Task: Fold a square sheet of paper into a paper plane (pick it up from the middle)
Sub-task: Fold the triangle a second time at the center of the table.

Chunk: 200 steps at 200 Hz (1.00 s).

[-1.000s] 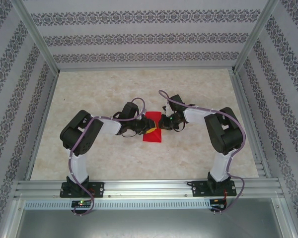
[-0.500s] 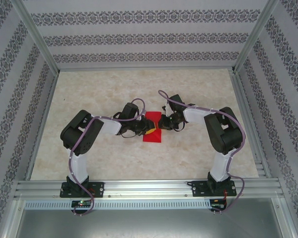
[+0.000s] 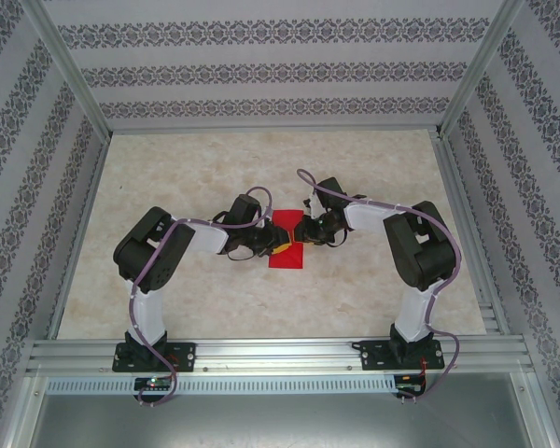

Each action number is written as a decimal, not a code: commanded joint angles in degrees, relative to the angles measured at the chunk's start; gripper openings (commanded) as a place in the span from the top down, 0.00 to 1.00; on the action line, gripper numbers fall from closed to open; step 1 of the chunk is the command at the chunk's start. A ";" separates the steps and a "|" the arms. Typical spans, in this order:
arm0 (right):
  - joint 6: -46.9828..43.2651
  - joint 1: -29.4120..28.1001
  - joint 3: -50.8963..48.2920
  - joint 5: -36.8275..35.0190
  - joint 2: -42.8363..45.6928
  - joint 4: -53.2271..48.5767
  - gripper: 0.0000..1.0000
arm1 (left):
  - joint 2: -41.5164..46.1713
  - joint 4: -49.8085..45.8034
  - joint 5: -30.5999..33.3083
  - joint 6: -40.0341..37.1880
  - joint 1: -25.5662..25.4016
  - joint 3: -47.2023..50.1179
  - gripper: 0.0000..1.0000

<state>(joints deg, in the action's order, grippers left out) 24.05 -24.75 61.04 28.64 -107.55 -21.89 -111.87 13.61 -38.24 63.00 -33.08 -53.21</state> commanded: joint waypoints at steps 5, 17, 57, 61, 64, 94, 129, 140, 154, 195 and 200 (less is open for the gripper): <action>-0.41 0.27 -0.81 2.25 3.27 0.42 0.71 | -0.43 -1.17 1.02 -1.76 -0.58 -0.82 0.76; -0.50 0.47 -1.32 3.33 3.96 0.62 0.70 | -0.37 -1.26 1.00 -1.66 -0.63 -0.84 0.76; -1.23 0.67 -2.19 4.17 4.45 -0.71 0.70 | -0.18 -1.30 1.06 -1.70 -0.60 -0.75 0.76; -1.31 0.69 -2.28 3.99 4.41 -0.77 0.70 | -0.10 -1.30 1.06 -1.64 -0.60 -0.75 0.76; -1.34 0.75 -2.42 3.85 4.40 -0.85 0.70 | -0.14 -1.30 1.07 -1.73 -0.59 -0.77 0.76; -1.37 1.02 -2.55 3.04 3.88 -0.90 0.74 | 0.13 -1.33 1.10 -1.66 -0.58 -0.84 0.76; -1.79 1.01 -1.78 2.50 2.99 -0.52 0.89 | 1.44 -0.92 0.63 -1.66 -0.59 -0.84 0.76; -2.07 1.02 -1.43 2.30 2.46 -0.53 0.93 | 2.04 -0.63 0.22 -1.61 -0.59 -0.93 0.76; -2.42 0.94 -0.99 2.29 1.84 -0.44 0.95 | 2.79 -0.11 -0.30 -1.48 -0.63 -0.96 0.76; -2.94 0.61 -0.57 2.12 1.03 0.02 0.96 | 3.35 -0.95 -0.50 -1.48 -0.77 -1.50 0.76; -2.83 0.67 -0.54 1.99 0.94 0.05 0.96 | 3.20 -0.89 -0.60 -1.37 -0.91 -1.46 0.76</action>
<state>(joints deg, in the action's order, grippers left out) 22.48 -23.97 58.87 31.38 -105.36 -22.70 -110.30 13.61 -38.30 62.81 -33.10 -53.21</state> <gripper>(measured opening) 0.048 0.238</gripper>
